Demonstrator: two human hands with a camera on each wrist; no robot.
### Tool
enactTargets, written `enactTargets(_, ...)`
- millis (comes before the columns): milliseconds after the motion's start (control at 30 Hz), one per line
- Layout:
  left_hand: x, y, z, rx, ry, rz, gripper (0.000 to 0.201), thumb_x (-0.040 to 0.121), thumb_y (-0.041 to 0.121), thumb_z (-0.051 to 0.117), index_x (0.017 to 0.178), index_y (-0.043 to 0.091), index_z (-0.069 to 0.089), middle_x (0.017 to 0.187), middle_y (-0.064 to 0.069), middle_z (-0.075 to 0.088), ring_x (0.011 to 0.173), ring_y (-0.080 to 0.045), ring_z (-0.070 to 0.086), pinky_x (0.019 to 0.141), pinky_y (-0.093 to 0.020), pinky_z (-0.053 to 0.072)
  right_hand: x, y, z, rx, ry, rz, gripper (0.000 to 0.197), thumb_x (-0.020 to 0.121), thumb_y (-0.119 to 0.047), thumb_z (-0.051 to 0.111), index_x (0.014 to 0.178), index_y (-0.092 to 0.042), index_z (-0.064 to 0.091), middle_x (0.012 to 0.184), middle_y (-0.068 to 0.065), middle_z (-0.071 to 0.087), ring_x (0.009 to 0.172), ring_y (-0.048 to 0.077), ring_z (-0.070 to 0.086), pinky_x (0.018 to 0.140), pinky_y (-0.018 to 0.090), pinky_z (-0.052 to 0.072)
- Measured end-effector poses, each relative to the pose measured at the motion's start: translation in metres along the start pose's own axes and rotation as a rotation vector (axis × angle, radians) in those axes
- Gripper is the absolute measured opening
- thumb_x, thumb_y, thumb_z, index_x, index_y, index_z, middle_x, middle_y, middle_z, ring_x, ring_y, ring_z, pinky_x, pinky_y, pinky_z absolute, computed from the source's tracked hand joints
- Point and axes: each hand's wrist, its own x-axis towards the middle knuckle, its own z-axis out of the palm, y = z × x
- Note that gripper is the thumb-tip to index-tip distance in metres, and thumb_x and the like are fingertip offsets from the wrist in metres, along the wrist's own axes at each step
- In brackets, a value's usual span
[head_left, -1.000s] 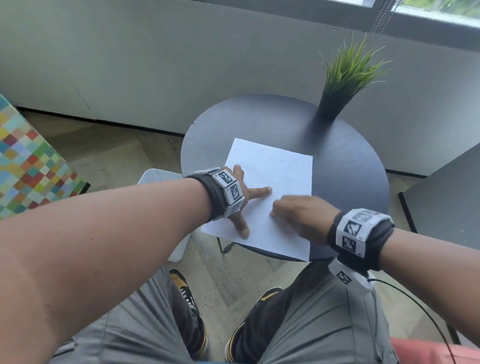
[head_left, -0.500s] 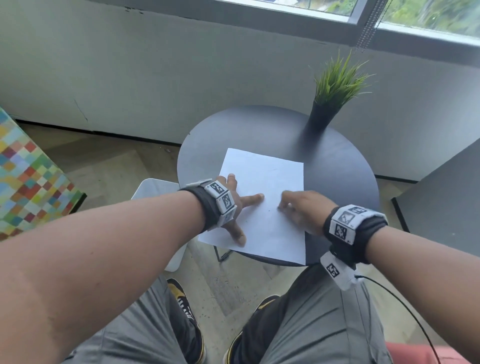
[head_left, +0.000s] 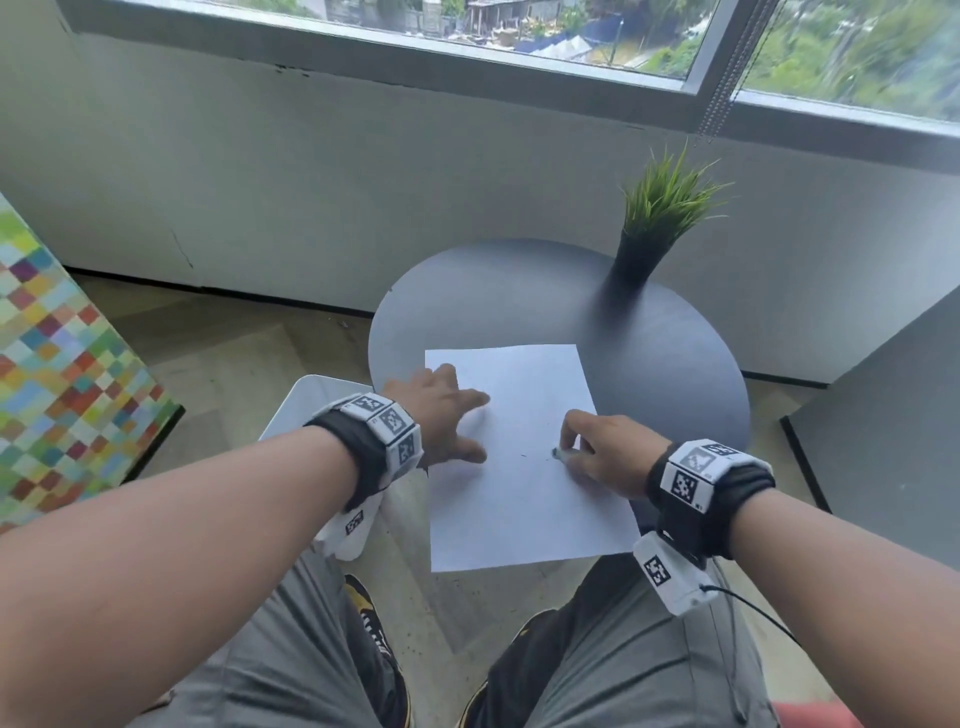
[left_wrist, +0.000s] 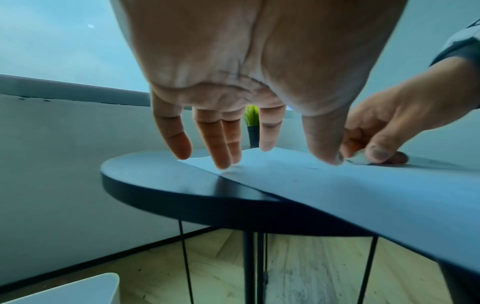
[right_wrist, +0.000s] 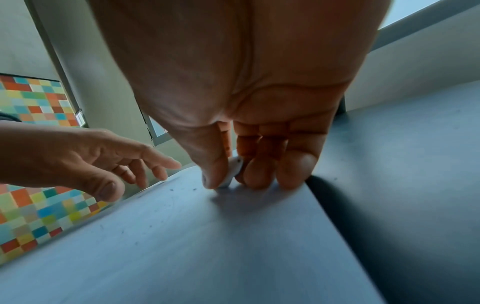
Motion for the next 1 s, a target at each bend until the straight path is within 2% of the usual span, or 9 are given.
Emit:
enactTargets(100, 0.004, -0.008, 0.004, 0.008, -0.051, -0.003, 0.098, 0.074, 0.082, 0.057, 0.155, 0.044, 0.017, 0.166, 0.004, 0.004, 0.151, -0.022, 0.01, 0.114, -0.052, 0.029, 0.003, -0.003, -0.006, -0.059, -0.056, 0.012, 0.015, 0.093, -0.044, 0.05, 0.094, -0.03, 0.048, 0.084, -0.003, 0.063, 0.076, 0.023, 0.061, 0.062, 0.031, 0.049)
enactTargets(167, 0.006, -0.011, 0.007, 0.034, -0.101, 0.014, 0.108, 0.07, 0.087, 0.057, 0.157, 0.041, 0.01, 0.168, 0.007, -0.003, 0.153, -0.02, 0.003, 0.117, -0.054, 0.023, 0.007, -0.007, -0.01, -0.051, -0.071, 0.032, 0.015, 0.092, -0.045, 0.051, 0.096, -0.031, 0.046, 0.087, 0.001, 0.065, 0.069, 0.024, 0.063, 0.066, 0.036, 0.055)
enactTargets(233, 0.007, -0.012, 0.008, 0.057, -0.117, 0.028, 0.115, 0.066, 0.09, 0.057, 0.157, 0.04, 0.007, 0.167, 0.008, -0.002, 0.152, -0.022, 0.005, 0.116, -0.055, 0.025, 0.014, -0.012, -0.013, 0.036, -0.051, 0.044, 0.014, 0.089, -0.044, 0.053, 0.094, -0.034, 0.045, 0.087, 0.005, 0.065, 0.059, 0.026, 0.064, 0.068, 0.042, 0.059)
enactTargets(333, 0.008, -0.009, 0.008, 0.107, -0.12, 0.074, 0.123, 0.06, 0.093, 0.057, 0.157, 0.038, 0.004, 0.167, 0.009, -0.001, 0.15, -0.025, 0.008, 0.113, -0.055, 0.028, 0.025, -0.028, -0.01, 0.16, -0.035, 0.011, 0.004, 0.089, -0.032, 0.055, 0.091, -0.032, 0.051, 0.086, 0.004, 0.064, 0.054, 0.023, 0.061, 0.066, 0.039, 0.058)
enactTargets(500, 0.011, -0.006, 0.009, 0.163, -0.108, 0.09, 0.136, 0.054, 0.094, 0.06, 0.158, 0.032, -0.003, 0.167, 0.007, -0.003, 0.148, -0.027, 0.012, 0.111, -0.051, 0.03, 0.047, -0.04, -0.004, 0.086, 0.092, 0.042, 0.008, 0.09, -0.026, 0.054, 0.096, -0.029, 0.058, 0.099, 0.0, 0.062, 0.08, 0.019, 0.057, 0.068, 0.027, 0.042)
enactTargets(600, 0.017, -0.006, 0.007, 0.189, -0.102, 0.091, 0.132, 0.055, 0.097, 0.054, 0.158, 0.034, 0.003, 0.166, 0.004, 0.003, 0.145, -0.029, 0.015, 0.109, -0.051, 0.031, 0.048, -0.04, -0.004, 0.035, 0.081, 0.038, 0.011, 0.087, -0.028, 0.054, 0.098, -0.028, 0.054, 0.102, 0.004, 0.061, 0.086, 0.024, 0.058, 0.071, 0.03, 0.048)
enactTargets(767, 0.027, -0.005, 0.011, 0.186, -0.042, 0.086, 0.121, 0.054, 0.099, 0.05, 0.154, 0.044, 0.009, 0.158, 0.0, 0.02, 0.137, -0.032, 0.025, 0.098, -0.049, 0.036, 0.032, -0.048, 0.001, -0.187, -0.025, -0.229, 0.015, 0.093, -0.022, 0.046, 0.106, -0.02, 0.054, 0.105, 0.006, 0.061, 0.098, 0.027, 0.054, 0.079, 0.036, 0.046)
enactTargets(867, 0.03, -0.001, 0.008, 0.205, -0.063, 0.089, 0.125, 0.053, 0.099, 0.052, 0.154, 0.044, 0.005, 0.16, -0.003, 0.016, 0.139, -0.033, 0.022, 0.101, -0.052, 0.036, 0.036, -0.044, -0.007, -0.251, -0.115, -0.329, 0.021, 0.095, -0.022, 0.048, 0.114, -0.024, 0.057, 0.112, 0.0, 0.061, 0.105, 0.022, 0.052, 0.083, 0.033, 0.042)
enactTargets(1000, 0.033, -0.001, 0.006, 0.181, -0.125, 0.069, 0.129, 0.054, 0.097, 0.056, 0.155, 0.044, -0.006, 0.166, -0.003, -0.005, 0.148, -0.036, 0.009, 0.111, -0.056, 0.028, 0.067, -0.025, -0.022, -0.298, 0.111, -0.159, 0.018, 0.092, -0.029, 0.046, 0.108, -0.028, 0.054, 0.111, 0.001, 0.062, 0.106, 0.026, 0.056, 0.078, 0.031, 0.044)
